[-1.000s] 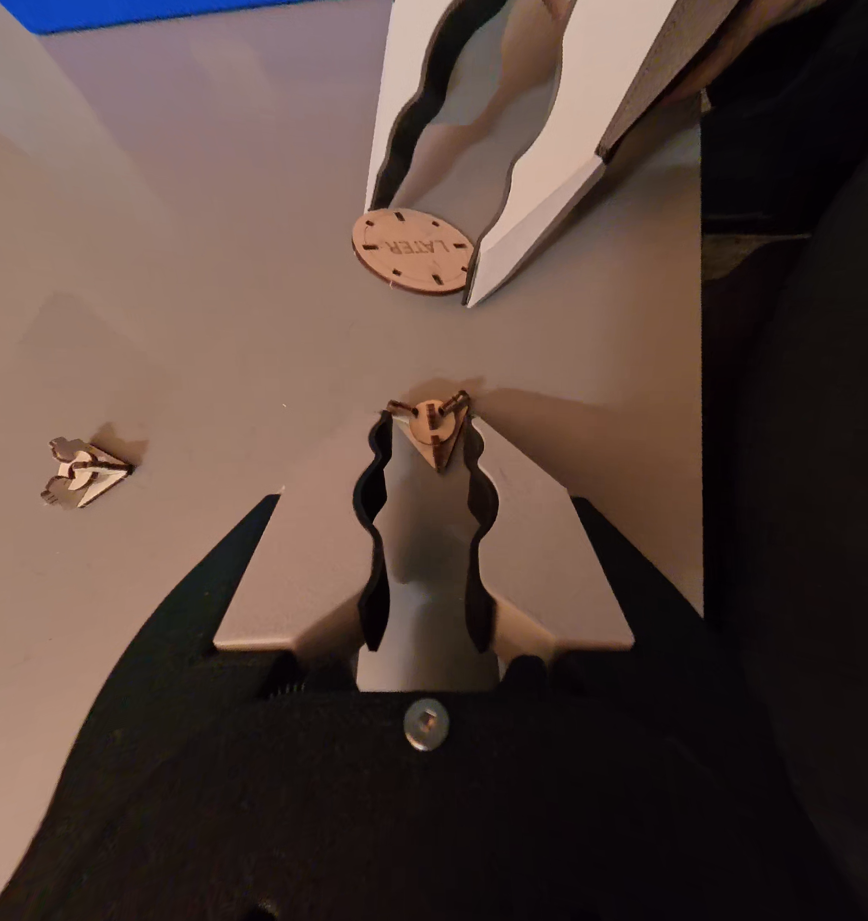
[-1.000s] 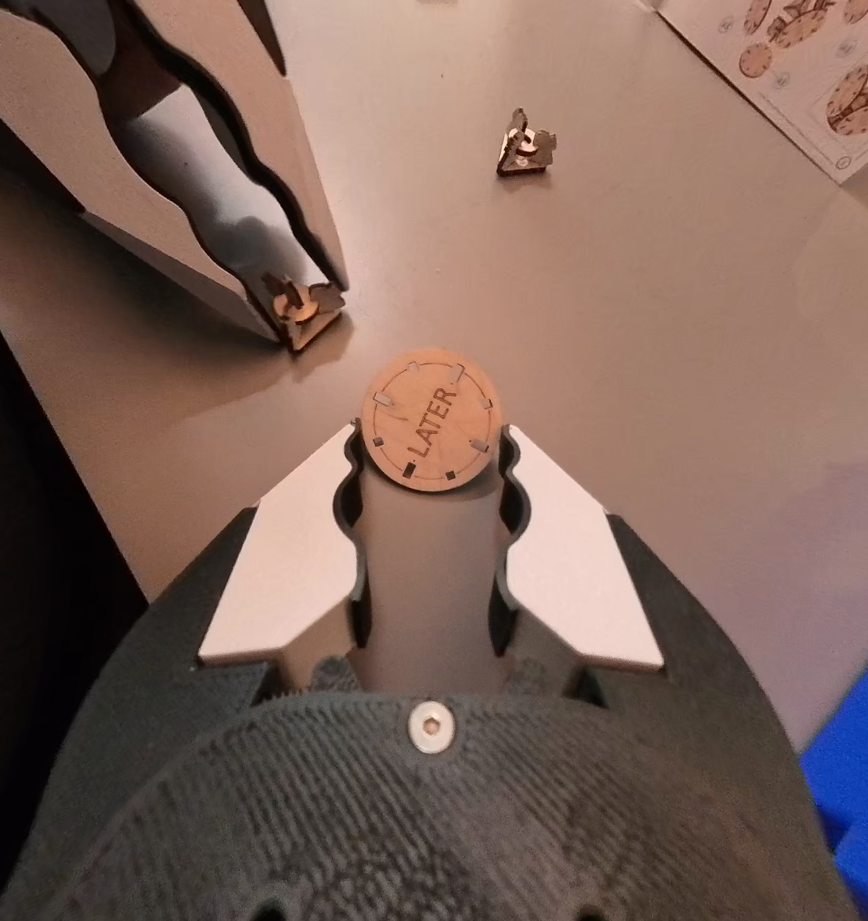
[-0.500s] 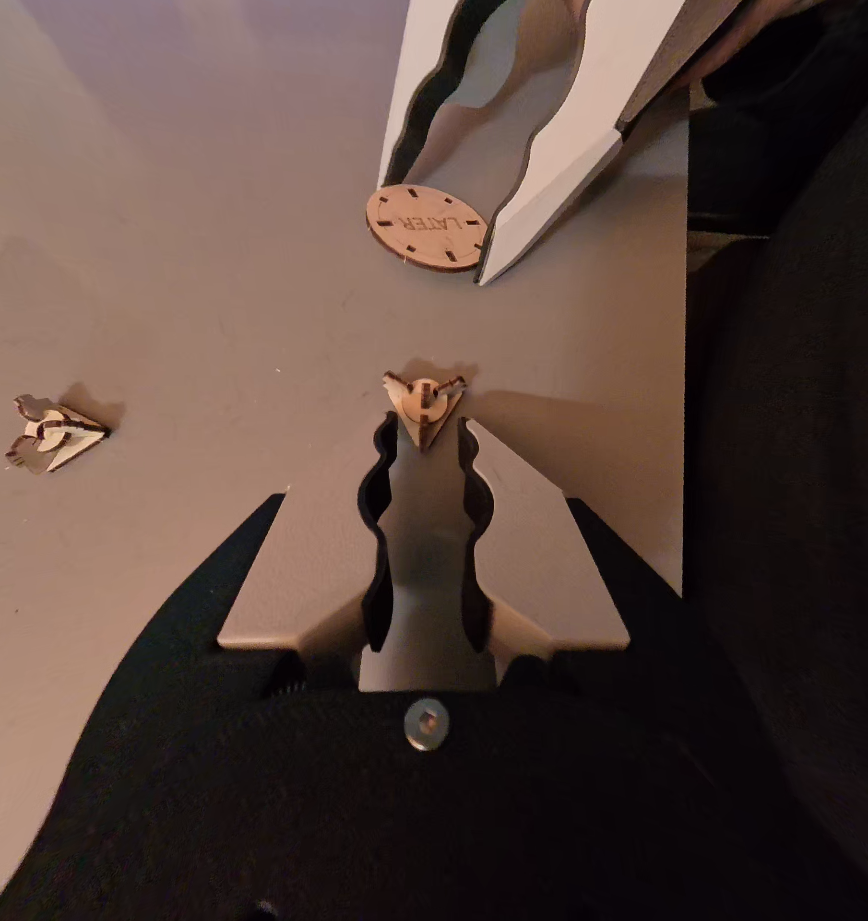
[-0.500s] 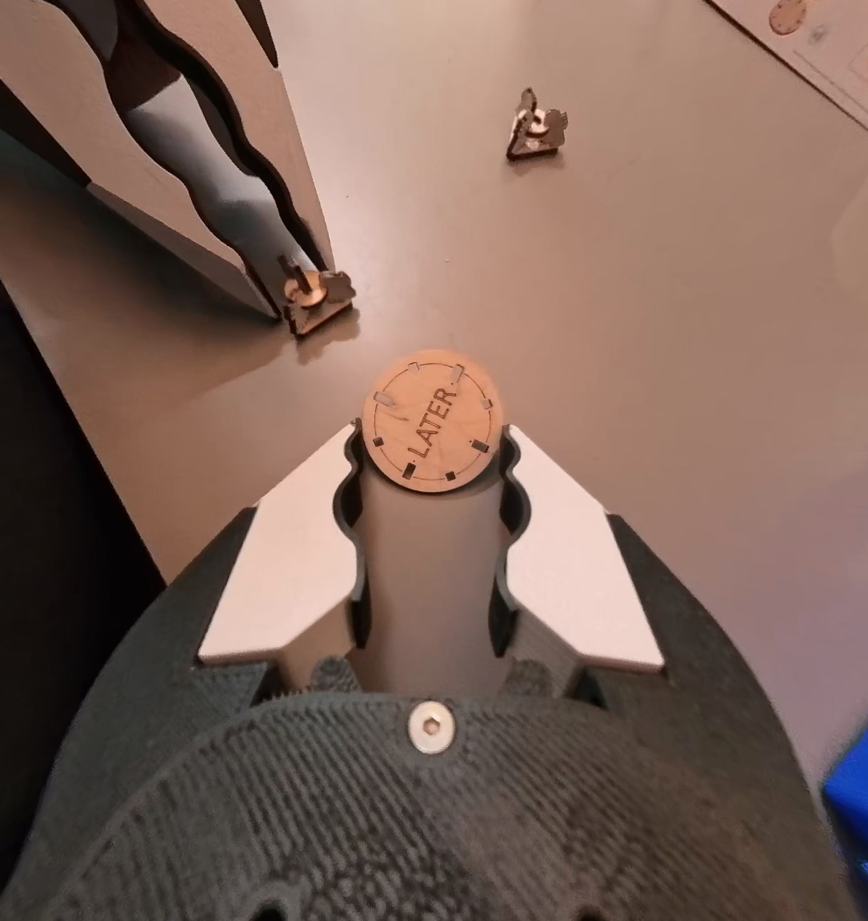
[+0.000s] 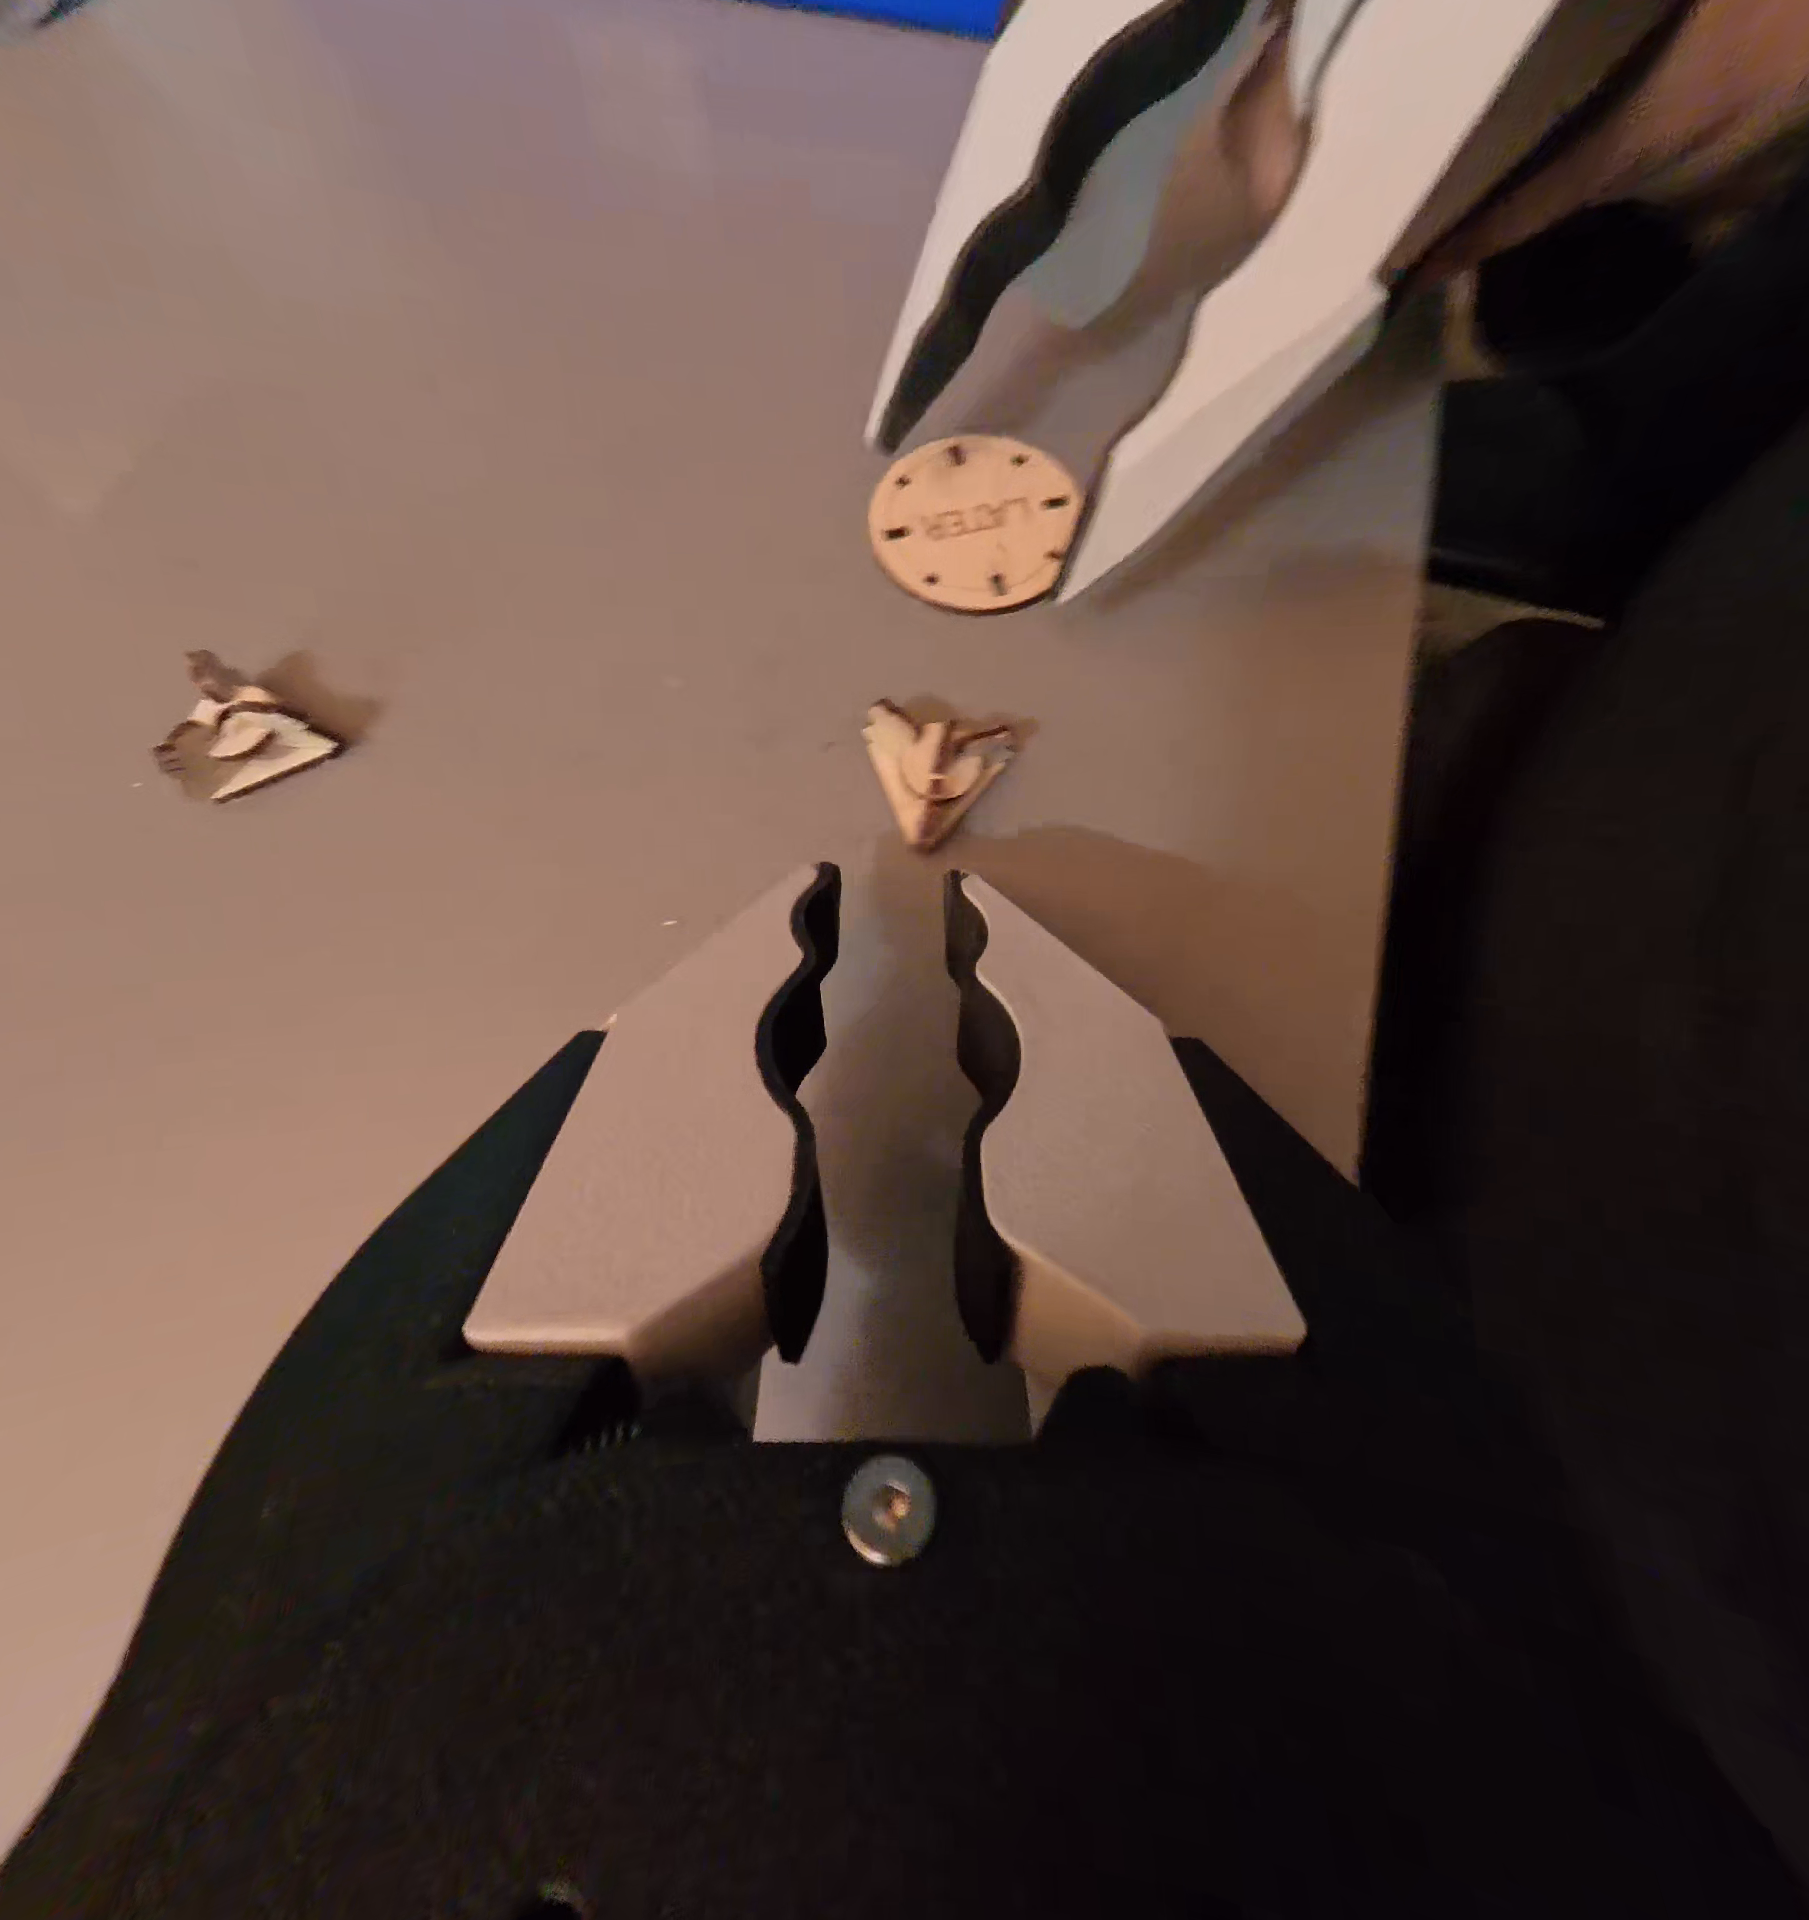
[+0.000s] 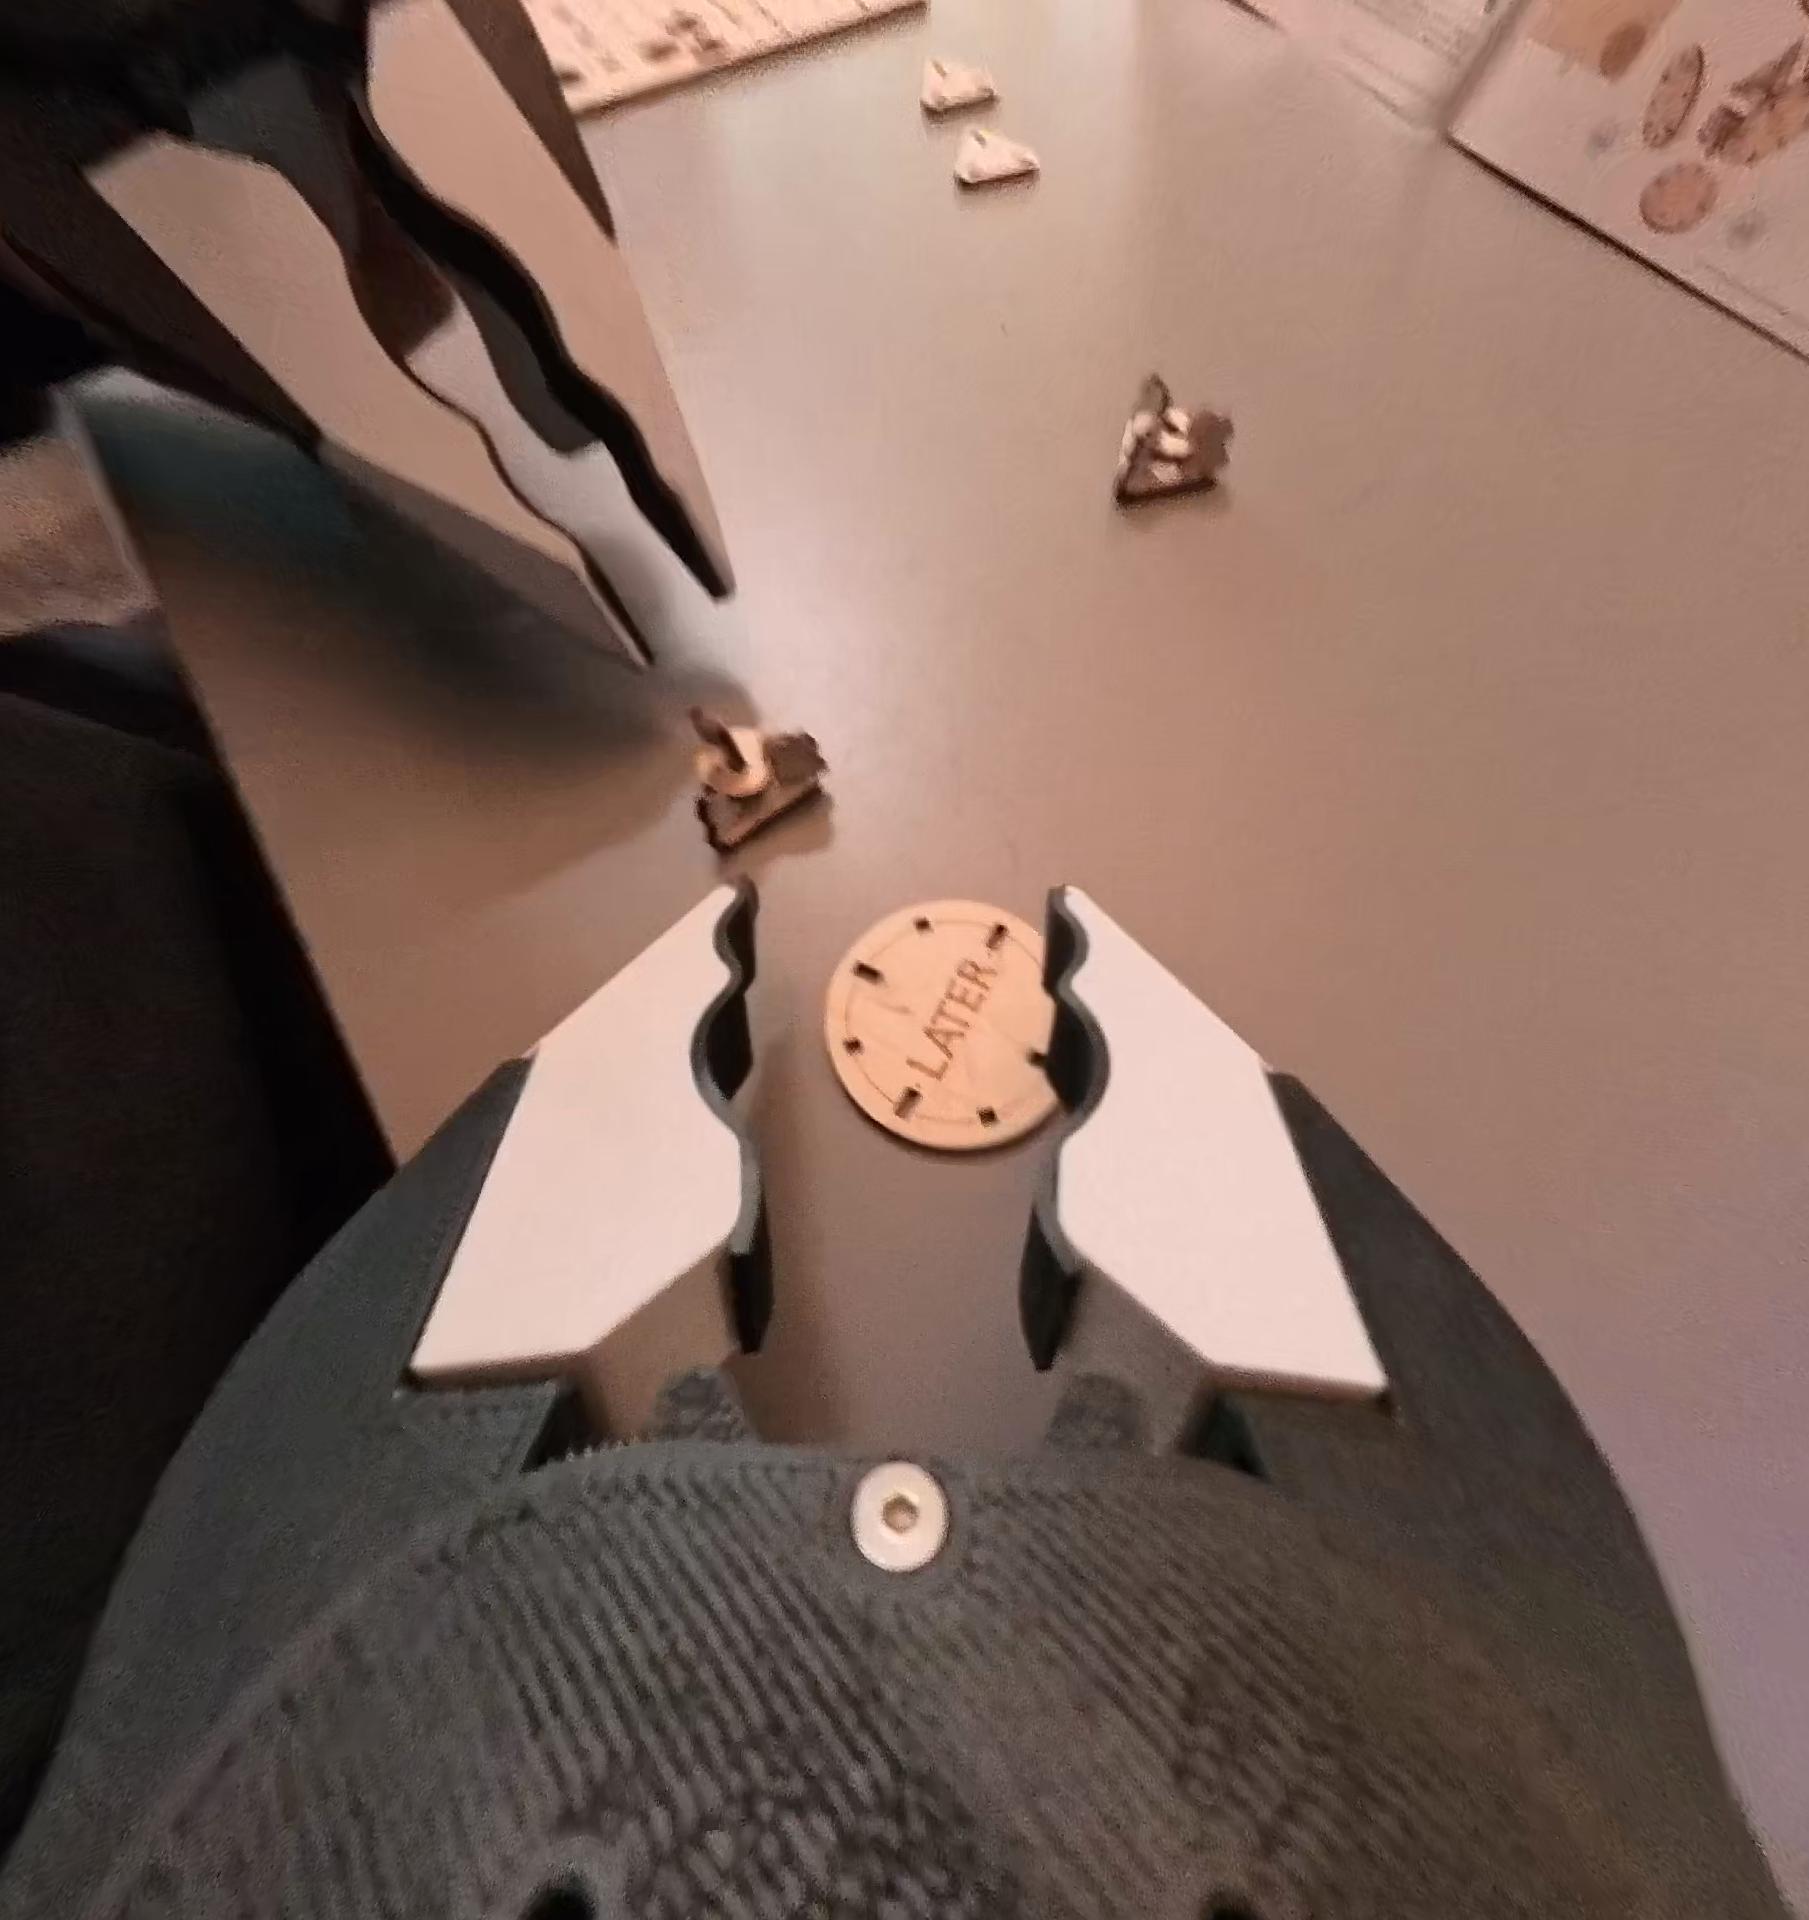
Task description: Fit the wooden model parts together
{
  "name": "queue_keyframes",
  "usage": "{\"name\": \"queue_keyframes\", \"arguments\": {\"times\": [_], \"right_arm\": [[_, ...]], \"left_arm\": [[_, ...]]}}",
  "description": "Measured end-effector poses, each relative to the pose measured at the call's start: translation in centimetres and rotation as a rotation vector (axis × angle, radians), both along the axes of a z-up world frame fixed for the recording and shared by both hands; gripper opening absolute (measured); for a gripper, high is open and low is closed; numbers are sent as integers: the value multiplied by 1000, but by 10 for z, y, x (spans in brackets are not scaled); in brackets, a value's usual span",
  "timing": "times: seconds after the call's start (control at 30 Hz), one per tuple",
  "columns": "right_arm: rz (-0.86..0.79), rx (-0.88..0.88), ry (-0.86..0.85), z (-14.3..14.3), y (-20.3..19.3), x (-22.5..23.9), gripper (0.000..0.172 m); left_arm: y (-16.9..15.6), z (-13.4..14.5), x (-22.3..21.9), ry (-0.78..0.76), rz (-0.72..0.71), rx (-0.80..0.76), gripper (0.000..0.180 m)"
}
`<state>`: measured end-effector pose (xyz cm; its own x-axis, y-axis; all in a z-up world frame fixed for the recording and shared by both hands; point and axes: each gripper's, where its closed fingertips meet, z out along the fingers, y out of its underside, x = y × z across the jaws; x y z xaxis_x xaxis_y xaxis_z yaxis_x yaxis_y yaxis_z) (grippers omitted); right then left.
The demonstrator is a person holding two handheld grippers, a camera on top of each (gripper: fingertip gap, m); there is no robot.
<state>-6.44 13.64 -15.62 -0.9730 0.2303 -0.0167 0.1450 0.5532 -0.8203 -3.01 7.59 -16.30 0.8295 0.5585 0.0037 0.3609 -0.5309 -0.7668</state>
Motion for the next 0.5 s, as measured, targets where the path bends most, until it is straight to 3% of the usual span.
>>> {"name": "queue_keyframes", "arguments": {"times": [0.1,0.17,0.27,0.5], "right_arm": [[115,0,-78,3,-13,20,32],[153,65,-95,-6,-17,28,28],[161,152,-67,-22,-24,33,28],[261,69,-172,-9,-68,78,41]], "left_arm": [[13,8,17,-24,-26,83,17],[20,10,25,-49,-31,135,18],[20,8,28,-61,-6,152,21],[-10,5,21,-68,157,140,35]]}}
